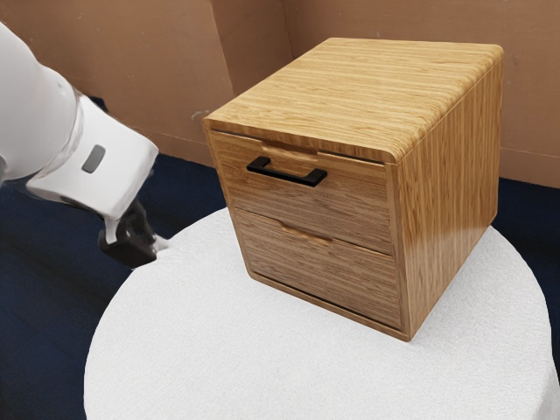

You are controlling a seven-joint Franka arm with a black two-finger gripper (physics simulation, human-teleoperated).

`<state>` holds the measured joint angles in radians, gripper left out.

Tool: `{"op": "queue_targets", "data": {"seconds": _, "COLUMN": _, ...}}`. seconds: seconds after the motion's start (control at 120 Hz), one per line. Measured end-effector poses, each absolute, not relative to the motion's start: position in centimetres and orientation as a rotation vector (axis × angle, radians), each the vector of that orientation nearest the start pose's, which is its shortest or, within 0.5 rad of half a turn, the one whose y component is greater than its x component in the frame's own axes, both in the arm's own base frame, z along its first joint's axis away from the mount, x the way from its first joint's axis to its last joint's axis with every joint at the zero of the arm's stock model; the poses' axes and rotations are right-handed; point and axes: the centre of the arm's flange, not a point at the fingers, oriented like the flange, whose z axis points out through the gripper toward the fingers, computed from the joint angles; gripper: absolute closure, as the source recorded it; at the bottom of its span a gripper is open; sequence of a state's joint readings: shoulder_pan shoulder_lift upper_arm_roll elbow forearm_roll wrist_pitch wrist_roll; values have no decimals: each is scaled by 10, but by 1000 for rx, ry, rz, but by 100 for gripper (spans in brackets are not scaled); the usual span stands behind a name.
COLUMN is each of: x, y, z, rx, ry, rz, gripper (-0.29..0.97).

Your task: Pull the drawer handle with one arm to open the drawer

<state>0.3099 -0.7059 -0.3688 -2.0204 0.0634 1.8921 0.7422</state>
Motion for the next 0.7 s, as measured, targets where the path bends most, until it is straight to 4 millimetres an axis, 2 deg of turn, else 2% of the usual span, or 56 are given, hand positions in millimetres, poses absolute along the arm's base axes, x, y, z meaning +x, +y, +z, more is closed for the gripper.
{"op": "queue_targets", "data": {"seconds": 0.133, "x": 367, "y": -70, "z": 736, "rx": -2372, "ry": 1181, "rz": -515, "gripper": 3}}
{"op": "queue_targets", "data": {"seconds": 0.35, "x": 354, "y": -71, "z": 736, "rx": -2219, "ry": 1392, "rz": -481, "gripper": 3}}
{"op": "queue_targets", "data": {"seconds": 0.567, "x": 378, "y": -69, "z": 718, "rx": -2128, "ry": 1582, "rz": -405, "gripper": 3}}
{"op": "queue_targets", "data": {"seconds": 0.7, "x": 387, "y": -71, "z": 716, "rx": -2065, "ry": 1667, "rz": -376, "gripper": 3}}
